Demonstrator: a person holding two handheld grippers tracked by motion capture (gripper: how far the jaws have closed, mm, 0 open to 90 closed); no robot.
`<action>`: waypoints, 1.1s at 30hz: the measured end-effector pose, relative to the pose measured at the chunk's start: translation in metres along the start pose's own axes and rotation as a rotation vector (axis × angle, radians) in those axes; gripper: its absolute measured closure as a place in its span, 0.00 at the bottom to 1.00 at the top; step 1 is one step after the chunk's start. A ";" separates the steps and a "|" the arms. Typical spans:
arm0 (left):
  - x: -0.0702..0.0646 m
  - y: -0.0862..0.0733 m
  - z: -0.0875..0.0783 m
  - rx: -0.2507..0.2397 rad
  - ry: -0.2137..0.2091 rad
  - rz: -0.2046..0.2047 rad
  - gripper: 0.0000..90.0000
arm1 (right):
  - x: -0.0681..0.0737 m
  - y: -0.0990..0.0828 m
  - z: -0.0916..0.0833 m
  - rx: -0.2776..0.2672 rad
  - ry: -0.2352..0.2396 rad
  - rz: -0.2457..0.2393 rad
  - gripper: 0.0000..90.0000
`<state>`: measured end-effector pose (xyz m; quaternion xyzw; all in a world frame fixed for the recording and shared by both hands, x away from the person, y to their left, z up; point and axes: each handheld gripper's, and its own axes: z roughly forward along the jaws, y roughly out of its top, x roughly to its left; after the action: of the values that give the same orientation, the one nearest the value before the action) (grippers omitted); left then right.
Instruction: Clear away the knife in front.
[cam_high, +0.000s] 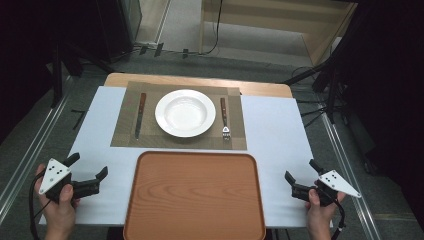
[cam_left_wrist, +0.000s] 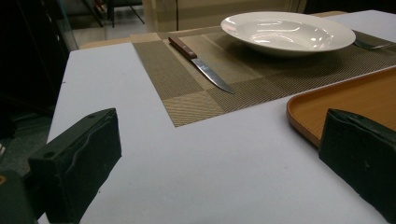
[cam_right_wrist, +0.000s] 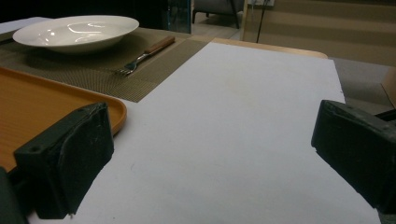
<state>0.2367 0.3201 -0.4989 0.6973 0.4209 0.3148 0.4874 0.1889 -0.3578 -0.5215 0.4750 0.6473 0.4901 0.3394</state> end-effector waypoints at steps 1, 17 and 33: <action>0.000 0.000 0.000 0.000 0.000 0.000 0.00 | 0.000 0.000 0.000 -0.002 0.001 0.001 0.00; -0.013 0.044 0.009 -0.020 -0.034 -0.024 0.00 | 0.006 -0.001 0.001 0.005 0.018 -0.035 0.00; -0.020 0.073 0.044 -0.008 -0.095 -0.038 0.00 | 0.005 -0.001 0.000 -0.004 0.020 -0.029 0.00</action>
<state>0.2854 0.2719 -0.4447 0.7012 0.4093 0.2738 0.5156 0.1874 -0.3534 -0.5226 0.4601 0.6565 0.4912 0.3406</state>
